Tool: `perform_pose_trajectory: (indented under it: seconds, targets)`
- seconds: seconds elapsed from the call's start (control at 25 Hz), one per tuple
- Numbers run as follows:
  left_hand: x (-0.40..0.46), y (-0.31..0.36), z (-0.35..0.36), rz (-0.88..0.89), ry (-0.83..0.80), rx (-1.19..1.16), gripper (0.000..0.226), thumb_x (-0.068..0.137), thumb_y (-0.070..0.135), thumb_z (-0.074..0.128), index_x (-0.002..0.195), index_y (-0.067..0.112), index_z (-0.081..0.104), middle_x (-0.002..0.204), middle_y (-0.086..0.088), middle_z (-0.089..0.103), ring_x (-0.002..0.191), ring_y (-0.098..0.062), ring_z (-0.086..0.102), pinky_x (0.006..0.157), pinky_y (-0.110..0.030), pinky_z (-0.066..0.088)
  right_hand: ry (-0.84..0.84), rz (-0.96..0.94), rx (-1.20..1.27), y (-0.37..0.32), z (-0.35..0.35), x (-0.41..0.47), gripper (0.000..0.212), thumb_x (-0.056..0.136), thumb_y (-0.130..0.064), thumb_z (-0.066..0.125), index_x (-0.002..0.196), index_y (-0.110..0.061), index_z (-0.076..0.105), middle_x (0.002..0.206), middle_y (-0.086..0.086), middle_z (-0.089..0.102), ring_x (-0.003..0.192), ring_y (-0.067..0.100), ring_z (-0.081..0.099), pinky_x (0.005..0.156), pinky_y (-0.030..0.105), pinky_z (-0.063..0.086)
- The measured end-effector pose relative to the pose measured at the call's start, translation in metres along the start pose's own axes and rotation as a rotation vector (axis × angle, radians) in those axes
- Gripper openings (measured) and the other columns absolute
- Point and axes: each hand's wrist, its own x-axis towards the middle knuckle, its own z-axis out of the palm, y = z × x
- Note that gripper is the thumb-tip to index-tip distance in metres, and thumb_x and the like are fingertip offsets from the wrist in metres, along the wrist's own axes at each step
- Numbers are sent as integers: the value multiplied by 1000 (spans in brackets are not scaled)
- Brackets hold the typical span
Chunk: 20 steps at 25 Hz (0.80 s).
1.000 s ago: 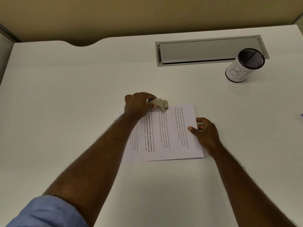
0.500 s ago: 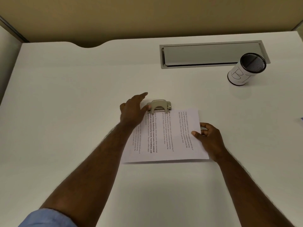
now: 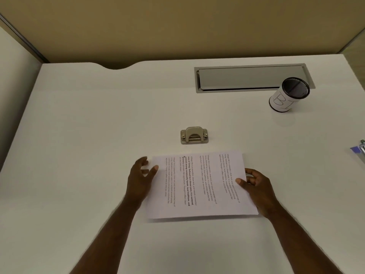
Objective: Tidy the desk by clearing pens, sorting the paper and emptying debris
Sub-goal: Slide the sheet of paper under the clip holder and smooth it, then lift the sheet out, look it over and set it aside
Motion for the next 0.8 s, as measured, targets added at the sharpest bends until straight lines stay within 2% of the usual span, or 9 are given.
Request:
perform_pose_trajectory:
  seconds: [0.08, 0.2, 0.32, 0.44, 0.52, 0.6, 0.64, 0.72, 0.8]
  targets:
    - [-20, -8, -8, -129, -57, -176, 49, 87, 31, 65, 131, 24, 44, 125, -1, 56, 96, -15, 61, 80, -31, 49, -11, 2, 34, -1, -3, -8, 37, 82, -8, 69, 117, -10, 58, 94, 8, 74, 78, 23, 73, 70, 39, 58]
    - [-41, -13, -19, -301, -250, -420, 34, 91, 31, 61, 121, 19, 53, 114, -8, 68, 99, -27, 68, 86, -50, 55, -25, -1, 24, -8, -4, -21, 37, 82, -10, 69, 117, -13, 58, 93, 8, 75, 80, 26, 73, 76, 47, 58]
    - [-59, -12, -26, -310, -374, -448, 25, 95, 21, 55, 116, 10, 61, 108, -11, 72, 97, -33, 69, 89, -56, 52, -69, -7, 7, -16, -6, -32, 34, 82, -10, 69, 114, -15, 60, 92, 9, 75, 82, 28, 72, 79, 52, 57]
    - [-70, -15, -28, -271, -363, -532, 23, 95, 15, 54, 115, 6, 62, 110, -15, 71, 98, -37, 68, 89, -59, 51, -111, 40, 38, -16, -9, -44, 32, 86, -19, 65, 117, -12, 61, 98, 10, 74, 89, 30, 71, 84, 52, 55]
    - [-76, -16, -28, -255, -332, -579, 23, 95, 12, 54, 116, 6, 61, 111, -17, 70, 98, -38, 68, 88, -60, 51, -161, 98, 176, -15, -12, -57, 36, 91, -34, 53, 117, -11, 62, 107, 13, 71, 97, 31, 68, 87, 49, 53]
    - [-84, -17, -26, -229, -300, -610, 24, 95, 13, 53, 117, 8, 60, 111, -16, 70, 98, -39, 68, 87, -61, 51, -182, 160, 388, -17, -13, -75, 51, 92, -49, 39, 114, -12, 65, 108, 15, 70, 98, 30, 67, 81, 41, 53]
    - [-87, -16, -23, -218, -278, -619, 24, 95, 13, 53, 118, 9, 59, 111, -15, 70, 98, -38, 68, 86, -61, 52, -176, 193, 487, -18, -11, -83, 57, 89, -56, 37, 111, -12, 67, 103, 14, 72, 91, 27, 69, 74, 35, 54]
    - [-93, -13, -15, -211, -225, -628, 25, 96, 13, 53, 120, 10, 58, 111, -14, 70, 96, -37, 68, 83, -58, 54, -140, 247, 585, -13, -2, -95, 58, 82, -60, 40, 106, -14, 67, 91, 11, 73, 75, 21, 69, 61, 27, 54]
    - [-102, -5, -2, -213, -176, -657, 24, 96, 13, 52, 119, 12, 58, 111, -12, 70, 96, -34, 68, 78, -50, 58, -156, 234, 526, -8, 14, -106, 55, 78, -57, 50, 110, -15, 63, 93, 9, 74, 78, 21, 70, 64, 28, 53]
